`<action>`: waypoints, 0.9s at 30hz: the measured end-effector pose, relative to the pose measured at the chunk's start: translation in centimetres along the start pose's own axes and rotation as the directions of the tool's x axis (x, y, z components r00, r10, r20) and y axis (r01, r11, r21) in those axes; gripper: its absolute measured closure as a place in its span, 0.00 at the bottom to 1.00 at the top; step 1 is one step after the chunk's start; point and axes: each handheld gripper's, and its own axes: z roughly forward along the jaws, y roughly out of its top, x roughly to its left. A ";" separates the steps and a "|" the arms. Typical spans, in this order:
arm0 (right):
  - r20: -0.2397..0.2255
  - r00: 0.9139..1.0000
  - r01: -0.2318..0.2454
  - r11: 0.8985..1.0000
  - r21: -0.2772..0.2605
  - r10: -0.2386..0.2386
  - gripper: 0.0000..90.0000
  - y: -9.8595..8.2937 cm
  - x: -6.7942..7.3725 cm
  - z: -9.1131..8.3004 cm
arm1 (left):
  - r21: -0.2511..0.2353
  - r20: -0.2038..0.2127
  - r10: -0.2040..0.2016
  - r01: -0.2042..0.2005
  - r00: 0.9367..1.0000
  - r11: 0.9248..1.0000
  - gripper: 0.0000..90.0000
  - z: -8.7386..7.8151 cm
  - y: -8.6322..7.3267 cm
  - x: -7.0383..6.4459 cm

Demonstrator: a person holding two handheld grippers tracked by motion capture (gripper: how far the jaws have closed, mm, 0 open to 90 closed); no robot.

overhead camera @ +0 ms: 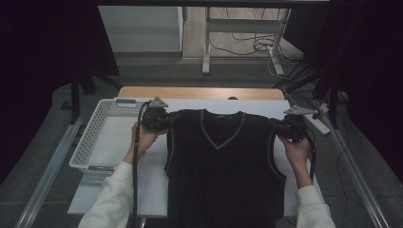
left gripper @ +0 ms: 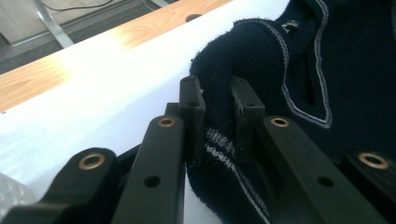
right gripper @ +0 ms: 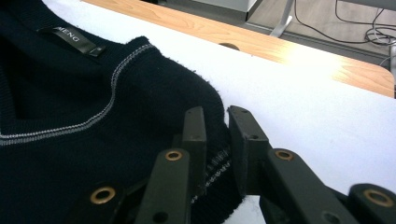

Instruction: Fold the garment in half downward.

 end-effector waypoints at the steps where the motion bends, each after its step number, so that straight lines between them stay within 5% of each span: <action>1: 0.005 1.000 0.005 1.000 0.003 -0.005 0.85 0.1 0.0 0.0 | 0.000 -0.005 0.003 -0.003 1.000 1.000 0.85 -0.1 0.1 0.1; 18: 0.083 0.997 -0.003 1.000 -0.012 0.004 0.85 4.9 -1.2 0.6 | -0.031 -0.060 -0.033 0.031 0.998 0.999 0.86 -1.2 4.4 3.3; 24: 0.095 0.994 -0.047 0.994 -0.100 0.056 0.86 7.8 -2.3 -0.8 | -0.071 -0.074 -0.022 0.017 0.997 0.997 0.86 -2.8 7.3 3.9; 27: 0.098 0.994 -0.041 0.993 -0.112 0.052 0.85 8.5 -2.1 -1.3 | -0.070 -0.070 -0.005 0.000 0.998 0.998 0.85 -2.9 7.4 3.4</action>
